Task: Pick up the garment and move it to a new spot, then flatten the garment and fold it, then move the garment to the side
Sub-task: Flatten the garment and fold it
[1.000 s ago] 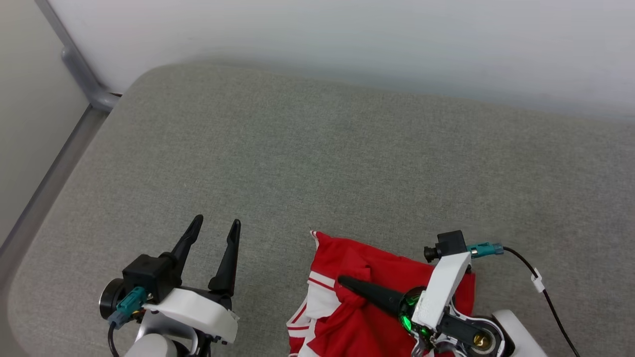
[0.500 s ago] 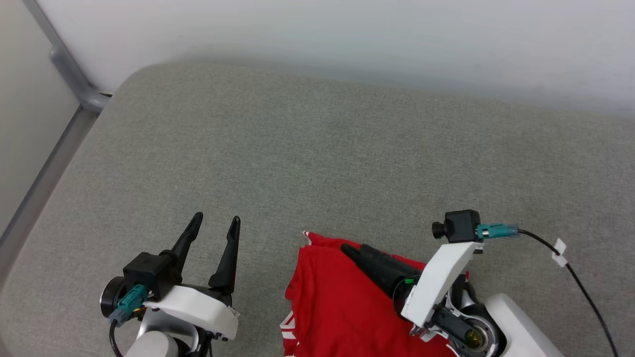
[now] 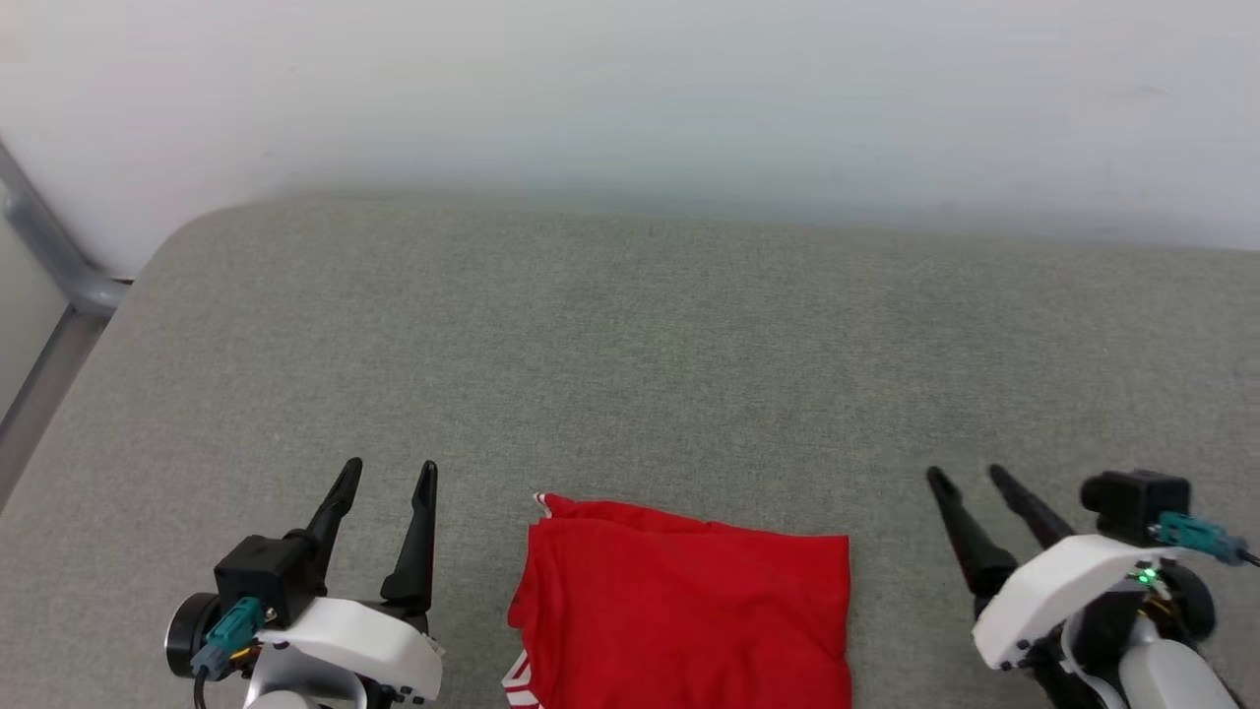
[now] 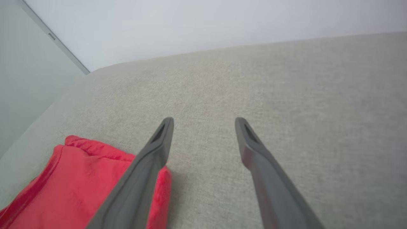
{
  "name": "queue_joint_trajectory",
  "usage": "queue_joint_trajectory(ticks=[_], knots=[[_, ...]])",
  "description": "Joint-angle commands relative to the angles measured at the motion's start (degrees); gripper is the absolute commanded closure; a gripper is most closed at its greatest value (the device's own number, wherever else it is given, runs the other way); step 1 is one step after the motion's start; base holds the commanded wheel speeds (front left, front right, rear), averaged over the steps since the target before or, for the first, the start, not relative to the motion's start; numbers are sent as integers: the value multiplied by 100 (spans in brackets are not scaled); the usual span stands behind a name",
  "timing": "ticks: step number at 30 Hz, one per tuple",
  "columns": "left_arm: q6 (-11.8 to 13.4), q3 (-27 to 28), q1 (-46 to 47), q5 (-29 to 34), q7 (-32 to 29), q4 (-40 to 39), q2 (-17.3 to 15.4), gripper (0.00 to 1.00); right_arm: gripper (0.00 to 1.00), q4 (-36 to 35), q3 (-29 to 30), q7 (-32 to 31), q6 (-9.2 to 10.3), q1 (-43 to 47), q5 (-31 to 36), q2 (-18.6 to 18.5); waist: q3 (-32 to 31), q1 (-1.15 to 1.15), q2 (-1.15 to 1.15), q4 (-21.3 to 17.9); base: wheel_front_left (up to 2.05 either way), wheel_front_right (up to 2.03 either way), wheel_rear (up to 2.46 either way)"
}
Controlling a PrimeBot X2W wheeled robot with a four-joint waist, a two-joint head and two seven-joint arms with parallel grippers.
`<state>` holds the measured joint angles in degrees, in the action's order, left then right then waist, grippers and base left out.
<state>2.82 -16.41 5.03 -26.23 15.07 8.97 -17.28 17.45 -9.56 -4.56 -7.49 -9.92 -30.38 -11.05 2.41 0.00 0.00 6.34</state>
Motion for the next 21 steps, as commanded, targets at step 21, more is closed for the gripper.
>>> queue_joint_trajectory(ticks=[21], knots=[[314, 62, -481, 283, -4, -289, -262, 0, 0, -2480, 1355, 156, 1, 1620, 2311, 775, -521, 0, 0, -372, 0, 0, 0]])
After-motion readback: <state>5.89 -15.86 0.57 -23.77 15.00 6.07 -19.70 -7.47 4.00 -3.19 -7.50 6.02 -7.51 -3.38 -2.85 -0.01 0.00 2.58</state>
